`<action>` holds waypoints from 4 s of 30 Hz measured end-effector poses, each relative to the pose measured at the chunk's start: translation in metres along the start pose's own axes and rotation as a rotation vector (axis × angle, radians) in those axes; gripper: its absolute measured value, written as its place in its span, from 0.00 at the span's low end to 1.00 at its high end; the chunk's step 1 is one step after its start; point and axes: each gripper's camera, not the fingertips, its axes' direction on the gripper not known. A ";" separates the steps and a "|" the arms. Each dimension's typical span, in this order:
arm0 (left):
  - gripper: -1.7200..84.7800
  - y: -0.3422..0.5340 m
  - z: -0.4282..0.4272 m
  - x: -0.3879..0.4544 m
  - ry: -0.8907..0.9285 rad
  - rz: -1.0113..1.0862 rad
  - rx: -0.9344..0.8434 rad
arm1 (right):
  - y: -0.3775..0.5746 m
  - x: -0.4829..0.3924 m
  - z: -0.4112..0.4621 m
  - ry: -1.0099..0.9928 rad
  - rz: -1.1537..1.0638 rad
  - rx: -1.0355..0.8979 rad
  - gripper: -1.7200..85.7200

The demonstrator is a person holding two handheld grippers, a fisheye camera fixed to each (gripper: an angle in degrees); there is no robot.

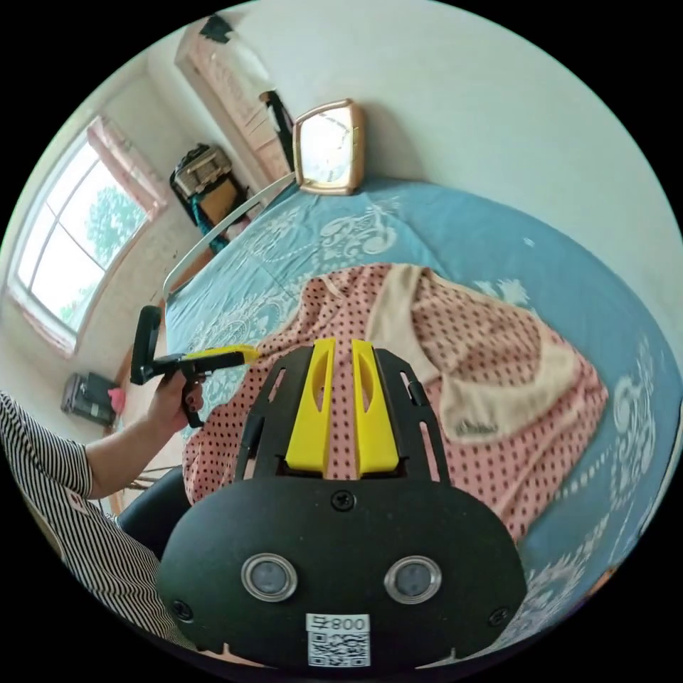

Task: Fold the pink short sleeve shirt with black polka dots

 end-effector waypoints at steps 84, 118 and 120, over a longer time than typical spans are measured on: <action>0.02 0.050 -0.014 -0.001 -0.004 0.458 -0.195 | -0.247 -0.006 0.110 0.071 -0.129 -0.148 0.02; 0.02 0.038 -0.049 -0.005 -0.130 0.473 -0.146 | 0.053 0.023 0.081 -0.186 -0.130 -0.192 0.02; 0.02 0.039 -0.058 -0.002 -0.165 0.491 -0.105 | 0.073 0.036 0.056 -0.195 -0.076 -0.090 0.02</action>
